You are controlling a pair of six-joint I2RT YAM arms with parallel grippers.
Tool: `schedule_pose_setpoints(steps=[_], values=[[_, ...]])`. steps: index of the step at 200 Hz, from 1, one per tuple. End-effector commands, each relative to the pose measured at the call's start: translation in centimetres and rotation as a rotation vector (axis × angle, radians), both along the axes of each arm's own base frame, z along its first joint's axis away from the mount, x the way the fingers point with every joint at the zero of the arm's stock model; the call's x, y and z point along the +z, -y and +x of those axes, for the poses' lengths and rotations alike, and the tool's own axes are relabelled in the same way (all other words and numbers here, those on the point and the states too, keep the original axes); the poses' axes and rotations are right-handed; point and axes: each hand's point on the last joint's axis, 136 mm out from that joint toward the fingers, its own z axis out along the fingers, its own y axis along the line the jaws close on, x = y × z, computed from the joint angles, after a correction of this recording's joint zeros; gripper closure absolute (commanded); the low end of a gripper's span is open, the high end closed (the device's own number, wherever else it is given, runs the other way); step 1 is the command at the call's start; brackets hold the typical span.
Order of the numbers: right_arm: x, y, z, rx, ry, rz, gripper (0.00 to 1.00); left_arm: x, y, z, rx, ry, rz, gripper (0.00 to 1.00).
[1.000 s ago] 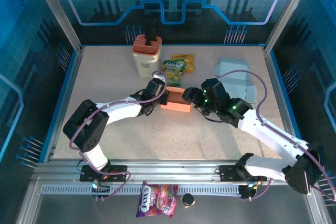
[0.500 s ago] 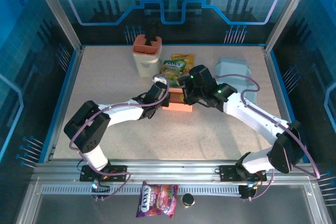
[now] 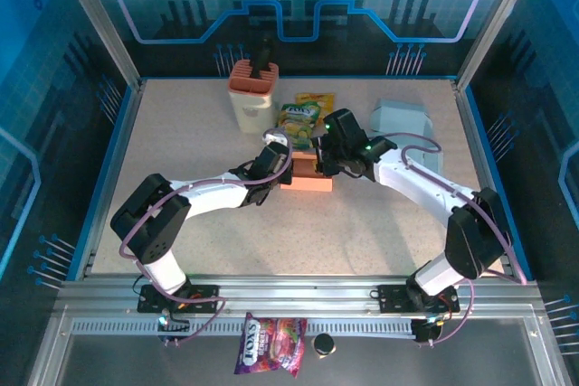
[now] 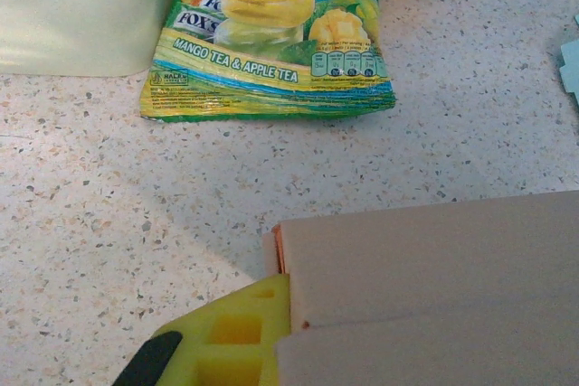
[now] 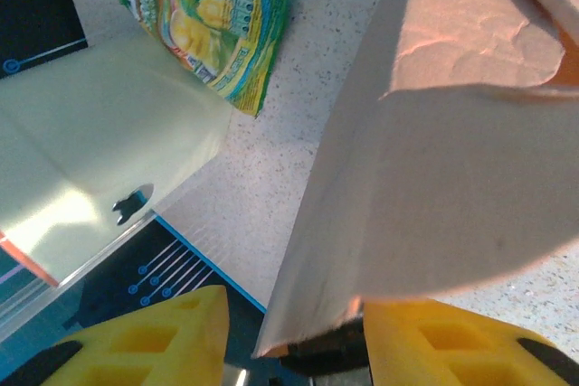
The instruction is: Fold the paper box
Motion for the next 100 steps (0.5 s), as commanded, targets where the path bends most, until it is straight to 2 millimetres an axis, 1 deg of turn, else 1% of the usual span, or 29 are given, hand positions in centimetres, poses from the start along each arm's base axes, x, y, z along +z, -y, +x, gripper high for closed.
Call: schedule_pose_setpoints(steps=[1,15,33,53,66,79,100], values=[[0.4,-0.4,0.9,-0.023,-0.003,0.039,0.59,-0.9,-0.5,-0.9,0.009,-0.026,0.018,1.0],[0.3,-0.4,1.1,-0.023,-0.005,0.037,0.64,-1.0,-0.6,-1.0,0.012,-0.029,0.02,1.0],[0.0,-0.2,1.1,-0.023,-0.016,0.038,0.74,-1.1,-0.7,-1.0,0.016,-0.031,0.018,1.0],[-0.4,-0.3,0.7,-0.022,-0.032,0.046,0.8,-0.9,-0.7,-1.0,0.017,-0.027,0.015,1.0],[-0.6,-0.2,0.5,-0.023,-0.038,0.049,0.84,-0.7,-0.7,-1.1,0.016,-0.024,0.015,0.94],[-1.0,-0.2,0.3,-0.023,-0.046,0.055,0.9,-0.4,-0.8,-1.2,0.018,-0.024,0.014,0.82],[-1.7,-0.2,-0.1,-0.019,-0.059,0.065,0.96,0.1,-1.1,-1.7,0.016,-0.039,0.019,0.7]])
